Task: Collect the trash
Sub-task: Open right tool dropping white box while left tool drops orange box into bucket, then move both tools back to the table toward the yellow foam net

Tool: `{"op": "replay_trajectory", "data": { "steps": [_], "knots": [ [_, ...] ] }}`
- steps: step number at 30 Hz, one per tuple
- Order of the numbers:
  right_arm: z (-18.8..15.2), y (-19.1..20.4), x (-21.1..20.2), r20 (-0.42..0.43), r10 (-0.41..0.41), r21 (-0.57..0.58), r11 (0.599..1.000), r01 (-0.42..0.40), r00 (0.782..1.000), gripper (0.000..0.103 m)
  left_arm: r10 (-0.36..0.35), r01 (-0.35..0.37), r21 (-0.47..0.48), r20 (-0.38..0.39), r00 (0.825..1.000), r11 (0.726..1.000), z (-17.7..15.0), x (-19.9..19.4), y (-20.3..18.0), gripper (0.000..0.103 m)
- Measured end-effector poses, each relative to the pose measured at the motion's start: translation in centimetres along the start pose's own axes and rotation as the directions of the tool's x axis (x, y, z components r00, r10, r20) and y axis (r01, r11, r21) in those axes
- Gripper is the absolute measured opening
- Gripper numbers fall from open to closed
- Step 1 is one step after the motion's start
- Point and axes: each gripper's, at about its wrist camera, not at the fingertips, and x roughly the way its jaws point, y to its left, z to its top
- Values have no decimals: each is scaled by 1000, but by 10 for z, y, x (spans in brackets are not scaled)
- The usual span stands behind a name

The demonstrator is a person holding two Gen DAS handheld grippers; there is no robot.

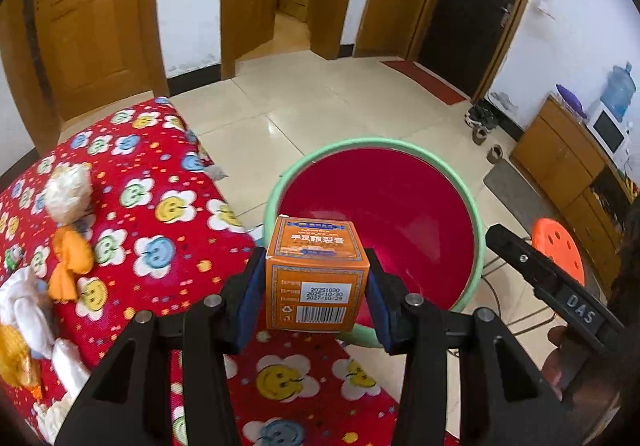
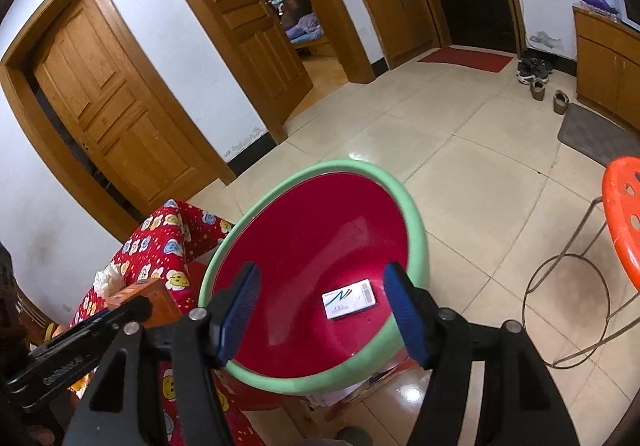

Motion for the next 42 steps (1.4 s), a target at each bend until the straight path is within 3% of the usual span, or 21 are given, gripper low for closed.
{"op": "replay_trajectory", "data": {
  "steps": [5,9,27,29,42],
  "knots": [
    [0,-8,-3,2,-15,19,1000,15,1000,69,-10,10,25,-18,1000,1000,4,11,-9,47],
    [0,-13,-7,8,-20,32,999,19,1000,69,-1,1,15,-14,1000,1000,4,11,-9,64],
    [-7,-2,-23,24,20,11,1000,-21,1000,77,60,-57,-73,37,998,996,-6,-29,18,69],
    [-8,1,-25,24,30,5,1000,-30,999,77,76,-72,-87,44,996,994,-10,-35,24,73],
    [-26,33,-37,1,96,-49,994,-96,995,78,176,-161,-170,80,981,972,-34,-80,67,73]
  ]
}}
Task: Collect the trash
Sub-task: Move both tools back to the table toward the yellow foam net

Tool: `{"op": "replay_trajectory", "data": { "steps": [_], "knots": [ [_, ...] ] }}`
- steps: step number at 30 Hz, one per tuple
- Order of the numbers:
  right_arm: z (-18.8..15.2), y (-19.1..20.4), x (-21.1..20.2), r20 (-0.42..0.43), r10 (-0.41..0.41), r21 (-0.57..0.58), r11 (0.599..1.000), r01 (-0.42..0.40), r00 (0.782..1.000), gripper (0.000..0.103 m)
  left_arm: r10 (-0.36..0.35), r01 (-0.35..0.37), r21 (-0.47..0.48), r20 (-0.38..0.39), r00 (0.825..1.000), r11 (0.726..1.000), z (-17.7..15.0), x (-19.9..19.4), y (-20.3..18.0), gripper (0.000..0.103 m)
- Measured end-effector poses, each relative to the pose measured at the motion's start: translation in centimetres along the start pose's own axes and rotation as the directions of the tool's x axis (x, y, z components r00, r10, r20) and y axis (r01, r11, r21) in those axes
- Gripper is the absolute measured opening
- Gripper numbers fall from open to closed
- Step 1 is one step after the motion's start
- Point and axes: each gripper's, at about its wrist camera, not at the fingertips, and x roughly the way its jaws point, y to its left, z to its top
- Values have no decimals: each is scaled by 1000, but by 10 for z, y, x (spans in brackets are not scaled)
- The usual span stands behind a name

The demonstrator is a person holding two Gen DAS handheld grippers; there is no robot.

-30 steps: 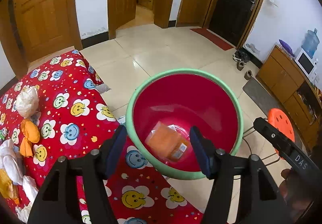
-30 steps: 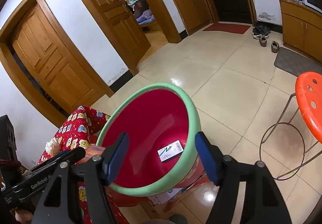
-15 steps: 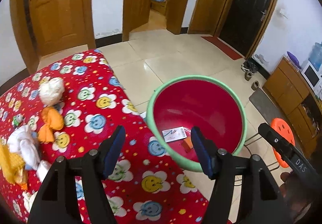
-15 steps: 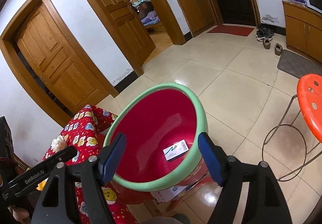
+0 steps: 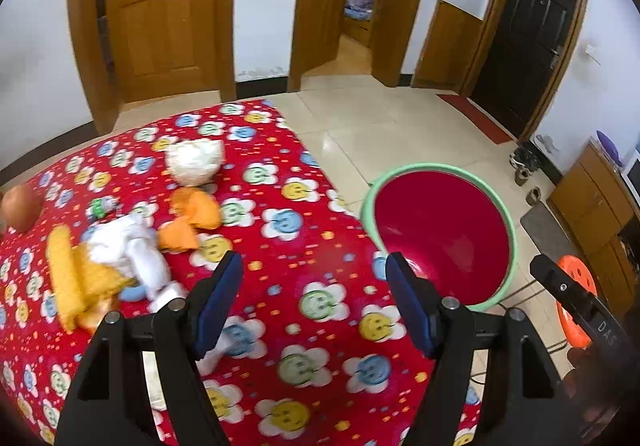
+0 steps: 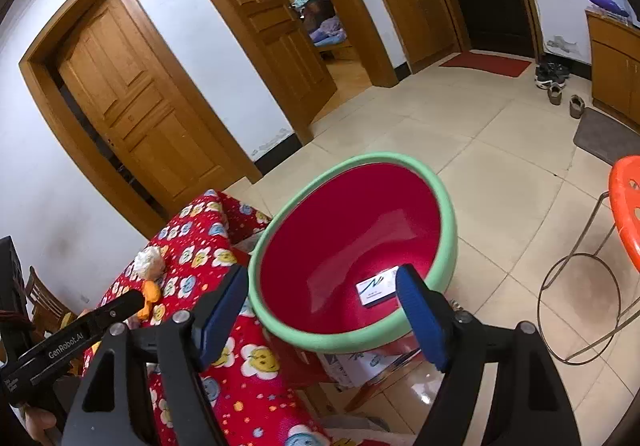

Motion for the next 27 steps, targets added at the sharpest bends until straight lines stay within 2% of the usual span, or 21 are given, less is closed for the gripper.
{"op": "replay_trajectory", "data": {
  "steps": [15,27],
  "knots": [
    [-20,48,3,-51,72,-60,995,-75,996,79,115,-111,-122,30,993,986,-18,-32,81,73],
    [-37,95,20,-113,98,-126,986,-112,989,80,213,-202,-241,20,977,949,-34,-37,155,73]
  ]
}}
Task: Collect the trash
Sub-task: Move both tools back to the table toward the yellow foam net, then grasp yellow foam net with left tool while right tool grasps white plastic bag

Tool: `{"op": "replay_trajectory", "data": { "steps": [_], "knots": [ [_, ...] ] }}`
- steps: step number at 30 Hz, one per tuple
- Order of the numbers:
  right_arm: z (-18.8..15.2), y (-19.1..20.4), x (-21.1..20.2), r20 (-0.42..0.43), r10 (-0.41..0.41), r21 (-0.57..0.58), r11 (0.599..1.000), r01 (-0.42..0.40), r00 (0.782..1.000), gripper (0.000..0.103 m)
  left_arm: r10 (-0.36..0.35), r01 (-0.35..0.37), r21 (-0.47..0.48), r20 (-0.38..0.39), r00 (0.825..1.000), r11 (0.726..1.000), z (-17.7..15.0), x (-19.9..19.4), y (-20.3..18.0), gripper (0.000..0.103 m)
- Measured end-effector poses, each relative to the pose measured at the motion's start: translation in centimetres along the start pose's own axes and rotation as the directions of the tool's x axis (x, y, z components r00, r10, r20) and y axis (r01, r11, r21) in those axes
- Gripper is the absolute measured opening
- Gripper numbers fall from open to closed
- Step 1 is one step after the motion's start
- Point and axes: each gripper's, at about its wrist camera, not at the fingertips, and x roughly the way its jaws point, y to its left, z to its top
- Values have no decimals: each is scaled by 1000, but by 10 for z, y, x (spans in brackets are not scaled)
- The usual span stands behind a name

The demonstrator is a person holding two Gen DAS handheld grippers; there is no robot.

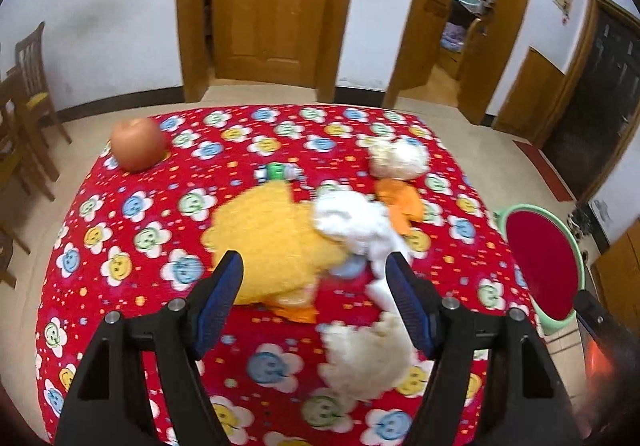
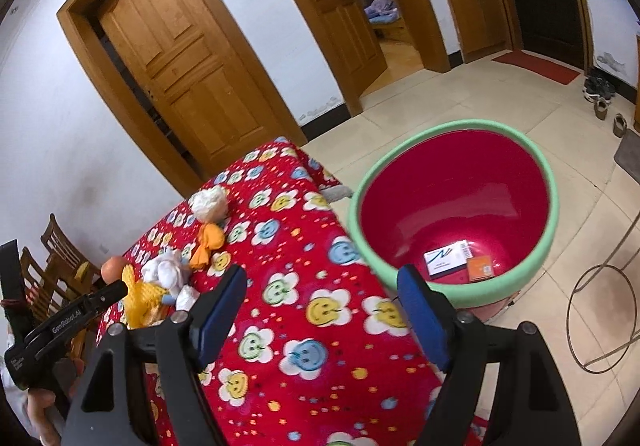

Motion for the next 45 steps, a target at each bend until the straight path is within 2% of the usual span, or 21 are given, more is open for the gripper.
{"op": "replay_trajectory", "data": {
  "steps": [6,18,20,25,30,31,36,42,45],
  "knots": [
    [-4,20,18,-36,6,-34,999,-7,999,80,28,-29,-46,-16,999,999,1,14,27,73],
    [-18,52,42,-107,15,-106,994,-27,994,80,-34,30,-73,-57,998,997,-4,38,43,73],
    [-19,57,45,-118,18,-114,993,-32,993,80,-59,54,-85,-65,996,995,-5,41,46,70],
    [-23,73,53,-137,24,-150,988,-45,990,80,-112,102,-117,-78,991,988,-8,46,50,49],
    [-27,84,62,-161,20,-176,983,-48,987,80,-135,127,-113,-59,989,985,-9,41,52,37],
    [-29,87,64,-167,20,-184,982,-51,986,80,-140,133,-116,-56,989,984,-9,40,54,30],
    [-35,97,71,-192,27,-207,976,-67,981,80,-167,161,-131,-35,985,978,-9,30,61,20],
    [-41,107,82,-232,44,-225,969,-97,972,79,-174,171,-147,-11,985,974,-11,16,69,18],
    [-43,111,89,-259,49,-231,967,-112,965,69,-177,175,-153,2,984,972,-11,10,72,18]
  ]
}}
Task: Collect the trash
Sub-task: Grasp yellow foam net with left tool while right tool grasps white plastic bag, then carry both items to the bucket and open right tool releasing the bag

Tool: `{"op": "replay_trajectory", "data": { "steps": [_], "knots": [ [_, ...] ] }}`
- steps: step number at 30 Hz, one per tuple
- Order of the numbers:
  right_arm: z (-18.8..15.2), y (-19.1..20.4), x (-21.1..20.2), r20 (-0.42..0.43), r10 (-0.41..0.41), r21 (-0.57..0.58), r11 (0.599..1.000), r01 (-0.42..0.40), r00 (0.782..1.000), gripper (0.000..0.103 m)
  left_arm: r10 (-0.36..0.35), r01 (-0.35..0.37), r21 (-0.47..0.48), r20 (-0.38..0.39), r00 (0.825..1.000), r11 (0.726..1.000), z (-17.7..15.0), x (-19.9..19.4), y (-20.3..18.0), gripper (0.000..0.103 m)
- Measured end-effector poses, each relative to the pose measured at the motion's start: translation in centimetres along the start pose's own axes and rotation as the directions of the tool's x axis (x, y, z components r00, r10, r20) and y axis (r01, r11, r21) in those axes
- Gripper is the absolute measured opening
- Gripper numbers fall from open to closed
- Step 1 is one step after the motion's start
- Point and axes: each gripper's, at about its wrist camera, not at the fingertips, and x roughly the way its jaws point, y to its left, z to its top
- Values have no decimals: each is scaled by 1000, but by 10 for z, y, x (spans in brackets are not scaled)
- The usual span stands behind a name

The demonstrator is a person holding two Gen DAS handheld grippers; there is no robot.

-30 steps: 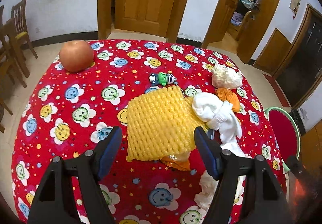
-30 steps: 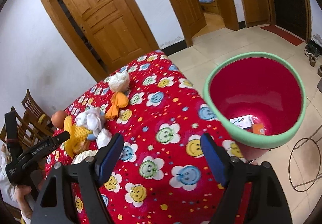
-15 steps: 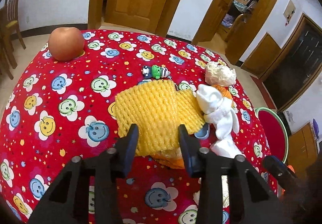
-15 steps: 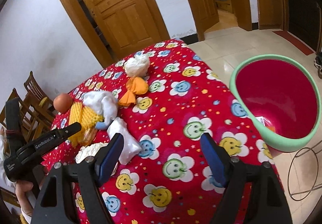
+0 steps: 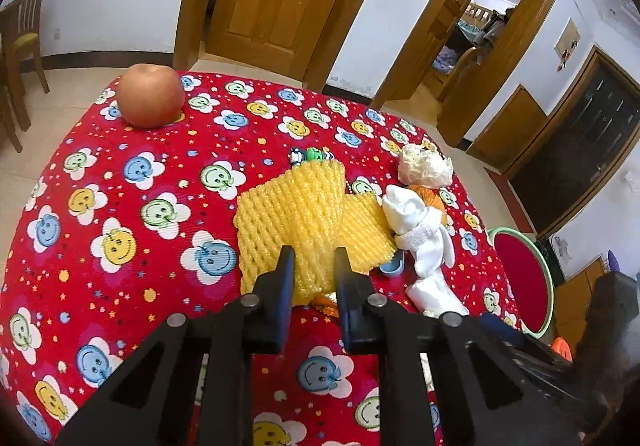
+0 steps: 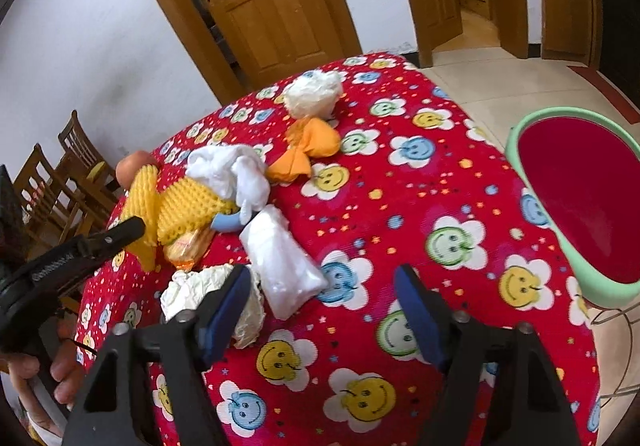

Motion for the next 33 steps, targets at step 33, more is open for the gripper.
{"op": "replay_trajectory", "data": {
  "steps": [33],
  "knots": [
    [-10,-29,-54,102,37,56,997,-43,994,38,-86,80,101,51,995,992,-14,-53,-59,18]
  ]
}}
